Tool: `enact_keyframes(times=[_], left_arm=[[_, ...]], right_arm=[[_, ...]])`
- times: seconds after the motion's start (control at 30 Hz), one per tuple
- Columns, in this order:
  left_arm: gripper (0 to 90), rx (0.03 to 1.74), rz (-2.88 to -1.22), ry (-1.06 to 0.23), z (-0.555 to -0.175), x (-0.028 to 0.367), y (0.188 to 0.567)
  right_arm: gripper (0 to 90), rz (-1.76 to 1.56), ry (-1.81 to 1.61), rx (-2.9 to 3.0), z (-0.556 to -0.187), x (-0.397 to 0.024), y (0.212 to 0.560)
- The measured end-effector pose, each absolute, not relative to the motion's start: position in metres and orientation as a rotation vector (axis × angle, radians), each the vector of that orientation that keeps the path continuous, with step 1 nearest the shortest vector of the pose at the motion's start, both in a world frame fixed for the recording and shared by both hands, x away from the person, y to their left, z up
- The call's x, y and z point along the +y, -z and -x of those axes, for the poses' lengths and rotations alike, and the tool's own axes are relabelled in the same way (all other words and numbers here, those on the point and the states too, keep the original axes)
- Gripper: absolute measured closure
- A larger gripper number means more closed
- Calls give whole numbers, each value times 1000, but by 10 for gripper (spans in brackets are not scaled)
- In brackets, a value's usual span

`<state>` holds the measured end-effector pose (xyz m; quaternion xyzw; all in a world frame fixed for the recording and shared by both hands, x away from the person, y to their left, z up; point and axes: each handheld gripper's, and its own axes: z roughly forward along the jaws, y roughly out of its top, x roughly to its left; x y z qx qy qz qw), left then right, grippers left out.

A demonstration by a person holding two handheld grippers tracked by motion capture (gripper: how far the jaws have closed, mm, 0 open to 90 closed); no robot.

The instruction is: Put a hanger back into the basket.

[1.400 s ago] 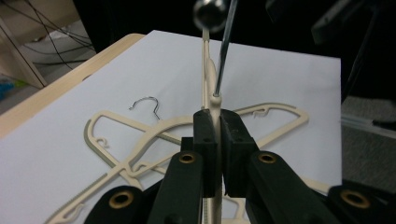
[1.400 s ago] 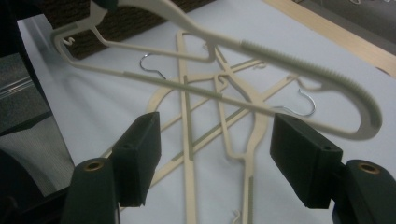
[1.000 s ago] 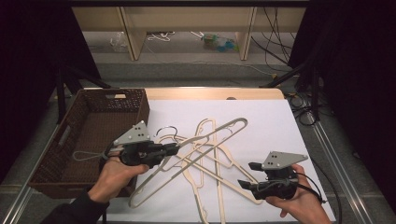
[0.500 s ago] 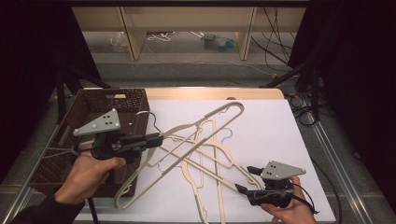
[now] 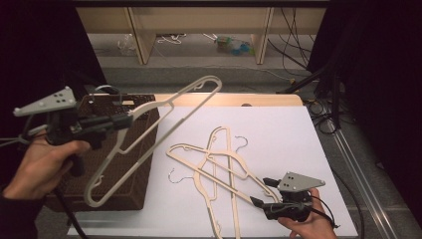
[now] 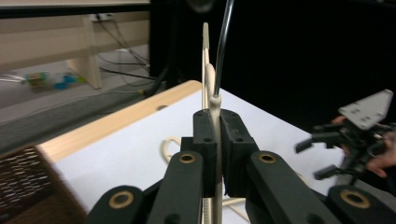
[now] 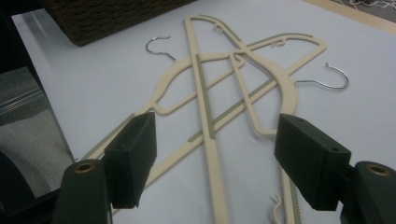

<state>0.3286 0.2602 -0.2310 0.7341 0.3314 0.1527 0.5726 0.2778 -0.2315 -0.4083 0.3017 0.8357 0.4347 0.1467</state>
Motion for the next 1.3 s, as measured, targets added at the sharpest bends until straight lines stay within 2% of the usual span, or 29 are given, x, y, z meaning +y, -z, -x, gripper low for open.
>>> enact_keyframes(times=[0.3,0.83,1.3], left_arm=[[858,871,-1692,-483,-349,310,240],[858,961,-1719,-555,-380,369,271],[858,1013,-1783,-548,-395,387,295]], right_arm=[[310,-874,-1243,2405,-278,-233,409],[309,-879,-1239,2428,-280,-233,413],[310,-896,-1235,2429,-281,-234,413]])
